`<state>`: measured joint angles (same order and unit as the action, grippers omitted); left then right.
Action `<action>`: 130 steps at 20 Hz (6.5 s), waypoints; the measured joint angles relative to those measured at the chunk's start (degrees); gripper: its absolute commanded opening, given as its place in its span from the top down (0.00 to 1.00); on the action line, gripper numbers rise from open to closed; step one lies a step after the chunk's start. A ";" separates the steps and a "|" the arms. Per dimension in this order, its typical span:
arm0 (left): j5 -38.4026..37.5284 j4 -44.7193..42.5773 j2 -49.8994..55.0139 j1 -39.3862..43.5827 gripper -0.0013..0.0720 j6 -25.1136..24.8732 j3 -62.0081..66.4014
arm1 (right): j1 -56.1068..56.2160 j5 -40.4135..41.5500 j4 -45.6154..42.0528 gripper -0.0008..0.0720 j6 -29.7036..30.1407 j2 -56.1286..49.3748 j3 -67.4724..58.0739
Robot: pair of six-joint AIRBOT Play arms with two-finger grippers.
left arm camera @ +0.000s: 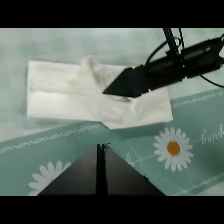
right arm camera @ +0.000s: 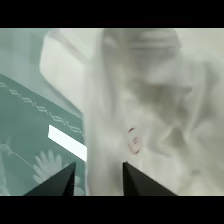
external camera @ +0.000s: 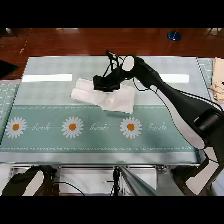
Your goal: Fold the shirts.
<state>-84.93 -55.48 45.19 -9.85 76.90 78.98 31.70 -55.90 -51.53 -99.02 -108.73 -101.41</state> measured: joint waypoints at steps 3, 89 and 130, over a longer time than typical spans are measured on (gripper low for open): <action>1.25 -0.04 -0.02 2.97 0.93 -0.90 -8.33 | 0.26 8.33 9.25 0.48 3.69 -0.33 0.00; -4.17 -23.19 46.10 9.07 0.30 4.61 36.68 | -20.24 -6.45 2.19 0.19 15.34 12.24 27.96; -8.52 -21.88 44.52 21.29 0.38 5.44 30.60 | -70.29 -47.93 -6.29 0.96 3.32 48.11 4.28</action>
<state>-93.45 -77.36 89.71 11.44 82.35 109.58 -38.59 -103.83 -57.82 -95.70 -60.62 -97.12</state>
